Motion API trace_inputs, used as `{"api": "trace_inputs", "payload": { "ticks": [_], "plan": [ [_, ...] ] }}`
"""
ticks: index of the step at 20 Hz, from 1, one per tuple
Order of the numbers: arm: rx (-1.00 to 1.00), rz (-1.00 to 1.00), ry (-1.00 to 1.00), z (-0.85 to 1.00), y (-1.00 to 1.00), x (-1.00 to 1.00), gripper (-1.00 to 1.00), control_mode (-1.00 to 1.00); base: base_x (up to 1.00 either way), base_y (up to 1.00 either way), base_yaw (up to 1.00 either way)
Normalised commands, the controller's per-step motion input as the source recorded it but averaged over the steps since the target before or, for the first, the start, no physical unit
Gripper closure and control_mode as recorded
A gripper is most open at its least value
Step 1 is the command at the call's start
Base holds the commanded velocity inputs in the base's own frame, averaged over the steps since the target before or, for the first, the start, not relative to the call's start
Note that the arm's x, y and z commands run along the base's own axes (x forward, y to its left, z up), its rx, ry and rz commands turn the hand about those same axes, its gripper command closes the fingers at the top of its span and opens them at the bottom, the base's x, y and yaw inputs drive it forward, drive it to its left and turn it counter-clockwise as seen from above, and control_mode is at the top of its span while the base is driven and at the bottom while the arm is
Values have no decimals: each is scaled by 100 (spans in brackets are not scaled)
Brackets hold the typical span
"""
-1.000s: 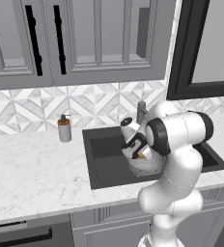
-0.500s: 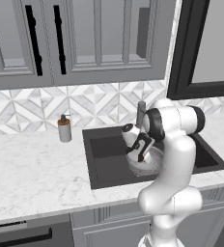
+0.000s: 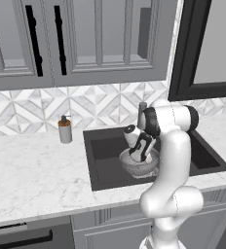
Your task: Put the colander in the sink, put the tangerine in the colander, and turn on the sink faucet and pour water over the colander.
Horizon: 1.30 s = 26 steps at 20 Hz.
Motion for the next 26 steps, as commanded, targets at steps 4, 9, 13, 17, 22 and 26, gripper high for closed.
{"api": "trace_inputs", "payload": {
  "ticks": [4,9,13,17,22,26],
  "plan": [
    [0,0,0,-12,-7,-8,-100,-100,0,0,0],
    [0,0,-3,0,-4,-29,-100,-100,0,0,0],
    [0,0,-11,6,-6,-27,-100,-100,0,0,0],
    [1,0,-12,32,0,-27,-100,-100,0,0,0],
    [9,0,-13,82,0,-32,-100,-100,0,0,0],
    [16,0,-11,100,13,-27,-100,-100,0,0,0]
  ]
}}
